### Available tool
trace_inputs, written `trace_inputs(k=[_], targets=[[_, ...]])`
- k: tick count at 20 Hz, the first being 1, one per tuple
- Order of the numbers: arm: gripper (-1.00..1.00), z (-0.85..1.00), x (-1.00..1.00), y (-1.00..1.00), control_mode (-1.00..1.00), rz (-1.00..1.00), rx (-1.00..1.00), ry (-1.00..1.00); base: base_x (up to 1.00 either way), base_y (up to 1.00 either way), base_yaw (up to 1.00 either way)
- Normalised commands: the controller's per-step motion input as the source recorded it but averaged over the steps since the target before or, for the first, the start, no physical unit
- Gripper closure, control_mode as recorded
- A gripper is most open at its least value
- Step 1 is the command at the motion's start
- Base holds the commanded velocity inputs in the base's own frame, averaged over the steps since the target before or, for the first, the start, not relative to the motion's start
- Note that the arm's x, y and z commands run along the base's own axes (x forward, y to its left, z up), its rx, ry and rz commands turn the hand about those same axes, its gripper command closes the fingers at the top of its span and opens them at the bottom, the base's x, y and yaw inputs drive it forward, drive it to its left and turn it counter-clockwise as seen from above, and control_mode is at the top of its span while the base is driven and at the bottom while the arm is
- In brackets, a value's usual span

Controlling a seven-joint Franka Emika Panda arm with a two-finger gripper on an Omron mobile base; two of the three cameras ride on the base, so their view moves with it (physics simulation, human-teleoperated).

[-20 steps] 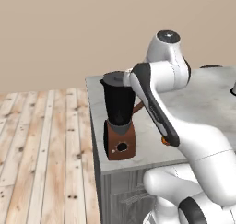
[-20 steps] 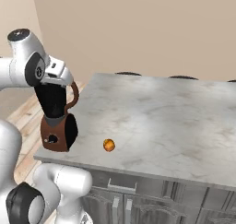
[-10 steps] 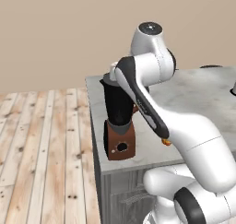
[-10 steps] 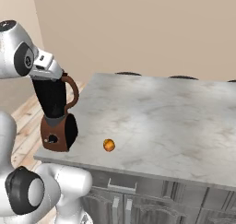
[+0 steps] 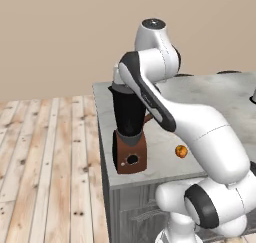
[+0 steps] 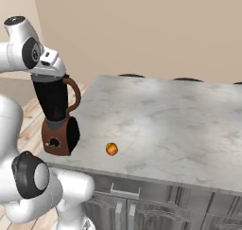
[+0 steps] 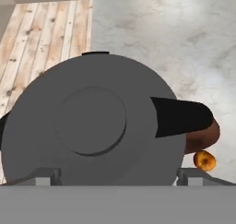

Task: Open the blender lid, put the peach in the blender, close the lid, and start the blender.

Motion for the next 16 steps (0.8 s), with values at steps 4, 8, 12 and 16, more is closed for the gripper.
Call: trace_inputs(k=[4, 8, 12, 16], targets=[[-1.0, 0.0, 0.33, 0.04, -1.0, 0.09, 0.0, 0.03, 0.0, 0.0, 0.0], [-1.0, 0.0, 0.33, 0.11, -1.0, 0.07, 0.0, 0.0, 0.0, 0.0, 0.0], [-1.0, 0.0, -0.01, 0.04, -1.0, 0.04, 0.0, 0.0, 0.0, 0.0, 0.0], [-1.0, -0.03, -0.1, 0.0, -1.0, 0.03, 0.0, 0.0, 0.0, 0.0, 0.0]])
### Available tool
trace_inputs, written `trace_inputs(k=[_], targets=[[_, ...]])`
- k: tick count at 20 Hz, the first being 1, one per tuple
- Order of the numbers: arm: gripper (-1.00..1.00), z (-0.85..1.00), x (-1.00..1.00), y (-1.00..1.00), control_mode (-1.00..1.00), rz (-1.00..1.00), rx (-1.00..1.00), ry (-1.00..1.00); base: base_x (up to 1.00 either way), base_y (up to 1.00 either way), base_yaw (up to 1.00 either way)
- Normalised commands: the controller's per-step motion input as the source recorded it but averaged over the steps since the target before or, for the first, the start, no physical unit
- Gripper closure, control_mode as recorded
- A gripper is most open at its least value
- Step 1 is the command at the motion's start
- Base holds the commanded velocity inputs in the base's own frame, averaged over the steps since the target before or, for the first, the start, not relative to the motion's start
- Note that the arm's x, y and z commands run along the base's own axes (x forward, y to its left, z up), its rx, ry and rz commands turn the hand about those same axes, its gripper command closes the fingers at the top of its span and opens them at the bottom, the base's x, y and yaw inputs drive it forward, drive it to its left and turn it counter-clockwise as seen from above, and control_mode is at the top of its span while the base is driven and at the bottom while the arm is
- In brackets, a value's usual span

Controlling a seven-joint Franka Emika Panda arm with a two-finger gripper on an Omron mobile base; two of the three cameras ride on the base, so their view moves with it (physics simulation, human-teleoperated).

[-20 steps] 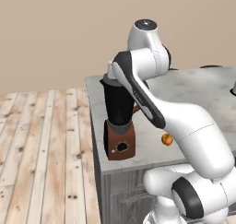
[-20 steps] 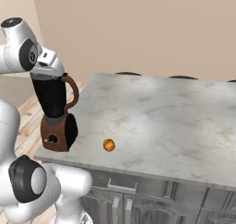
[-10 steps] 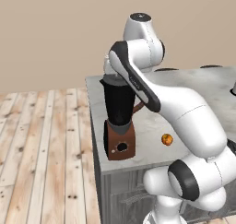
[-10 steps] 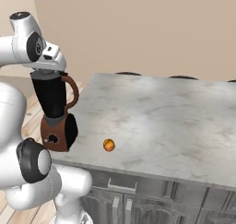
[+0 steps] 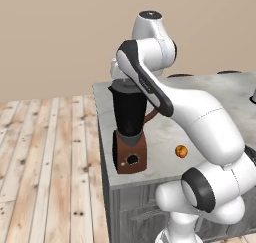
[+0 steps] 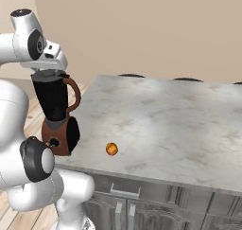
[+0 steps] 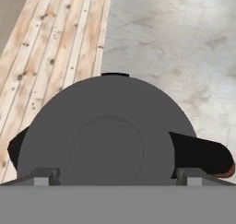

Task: Open the blender lid, put the peach in the blender, close the lid, and start the blender.

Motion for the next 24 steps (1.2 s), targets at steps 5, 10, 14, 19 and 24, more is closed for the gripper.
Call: trace_inputs(k=[5, 10, 14, 19, 24], targets=[[-1.0, -0.09, 0.0, 0.07, -1.0, 0.03, 0.0, 0.0, 0.0, 0.0, 0.0], [-1.0, -0.13, 0.01, 0.25, -1.0, 0.02, -0.01, 0.0, 0.0, 0.0, 0.0], [-1.0, -0.24, 0.0, 0.17, -1.0, 0.02, -0.02, 0.0, 0.0, 0.0, 0.0], [-1.0, -0.38, 0.0, 0.01, -1.0, 0.03, -0.01, 0.01, 0.0, 0.0, 0.0], [-1.0, -0.24, 0.07, -0.09, -1.0, 0.04, 0.0, 0.01, 0.0, 0.0, 0.0]])
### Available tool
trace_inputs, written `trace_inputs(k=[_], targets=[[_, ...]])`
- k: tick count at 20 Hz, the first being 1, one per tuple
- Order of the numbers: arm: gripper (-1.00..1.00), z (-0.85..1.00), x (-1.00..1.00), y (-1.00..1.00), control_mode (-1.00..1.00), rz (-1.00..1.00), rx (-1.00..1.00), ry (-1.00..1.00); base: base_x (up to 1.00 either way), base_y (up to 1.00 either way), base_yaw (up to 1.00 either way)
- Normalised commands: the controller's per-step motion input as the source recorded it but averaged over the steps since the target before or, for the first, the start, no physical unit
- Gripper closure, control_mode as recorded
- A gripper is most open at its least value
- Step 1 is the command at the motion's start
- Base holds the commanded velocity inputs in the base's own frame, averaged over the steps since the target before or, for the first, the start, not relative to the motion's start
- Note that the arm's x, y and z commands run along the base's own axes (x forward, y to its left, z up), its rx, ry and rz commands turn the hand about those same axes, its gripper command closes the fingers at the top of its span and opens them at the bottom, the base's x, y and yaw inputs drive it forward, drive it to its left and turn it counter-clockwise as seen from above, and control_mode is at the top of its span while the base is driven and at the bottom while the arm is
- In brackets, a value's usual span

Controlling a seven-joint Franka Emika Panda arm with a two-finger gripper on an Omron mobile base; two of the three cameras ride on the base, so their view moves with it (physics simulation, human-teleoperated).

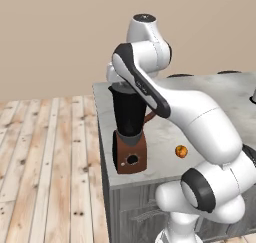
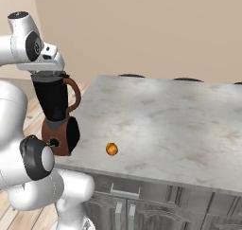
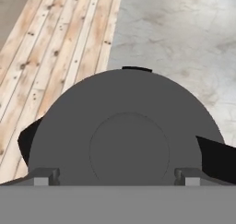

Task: Open the blender lid, put the peach in the blender, close the lid, and start the blender.

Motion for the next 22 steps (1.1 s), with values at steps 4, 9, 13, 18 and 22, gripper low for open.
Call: trace_inputs(k=[4, 9, 13, 18, 22], targets=[[-1.0, -0.02, 0.09, -0.01, -1.0, 0.01, 0.0, 0.0, 0.0, 0.0, 0.0], [-1.0, -0.1, 0.0, 0.0, -1.0, 0.0, 0.0, 0.0, 0.0, 0.0, 0.0], [-1.0, -0.33, 0.01, -0.02, -1.0, 0.03, 0.0, 0.0, 0.0, 0.0, 0.0], [-1.0, -0.21, 0.17, -0.23, -1.0, 0.04, 0.03, 0.0, 0.0, 0.0, 0.0], [1.0, -0.58, 0.06, -0.04, -1.0, 0.03, 0.0, 0.05, 0.0, 0.0, 0.0]])
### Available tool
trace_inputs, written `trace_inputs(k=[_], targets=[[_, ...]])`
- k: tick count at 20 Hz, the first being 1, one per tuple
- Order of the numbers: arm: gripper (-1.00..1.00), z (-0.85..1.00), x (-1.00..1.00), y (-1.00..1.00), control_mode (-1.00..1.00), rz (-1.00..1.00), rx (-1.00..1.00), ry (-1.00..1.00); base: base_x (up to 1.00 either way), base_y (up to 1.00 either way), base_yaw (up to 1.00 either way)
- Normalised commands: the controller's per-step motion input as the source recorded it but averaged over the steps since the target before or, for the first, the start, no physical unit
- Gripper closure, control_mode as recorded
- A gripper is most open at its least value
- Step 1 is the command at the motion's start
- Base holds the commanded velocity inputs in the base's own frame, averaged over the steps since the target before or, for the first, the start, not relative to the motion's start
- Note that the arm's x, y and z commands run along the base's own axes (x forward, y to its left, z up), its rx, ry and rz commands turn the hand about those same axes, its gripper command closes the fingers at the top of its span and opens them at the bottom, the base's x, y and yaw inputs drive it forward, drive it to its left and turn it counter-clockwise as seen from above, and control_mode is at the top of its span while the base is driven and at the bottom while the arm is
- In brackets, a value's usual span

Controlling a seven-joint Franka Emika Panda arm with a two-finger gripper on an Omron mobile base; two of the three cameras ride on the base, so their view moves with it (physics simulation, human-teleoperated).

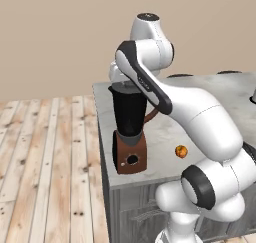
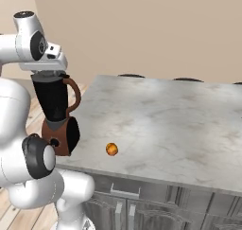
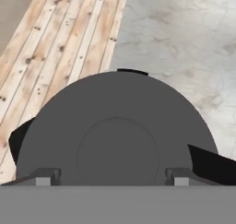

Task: Open the blender lid, put the peach in the blender, close the lid, and start the blender.

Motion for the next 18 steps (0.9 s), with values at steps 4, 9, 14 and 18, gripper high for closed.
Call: trace_inputs(k=[4, 9, 14, 18], targets=[[1.0, -0.86, 0.0, 0.11, -1.0, 0.01, -0.1, 0.08, 0.0, 0.0, 0.0], [1.0, -0.65, 0.0, 0.05, -1.0, 0.01, -0.07, 0.06, 0.0, 0.0, 0.0], [1.0, -0.08, 0.0, -0.01, -1.0, 0.01, 0.0, 0.01, 0.0, 0.0, 0.0], [1.0, 0.0, -0.02, -0.22, -1.0, 0.0, 0.04, -0.02, 0.0, 0.0, 0.0]])
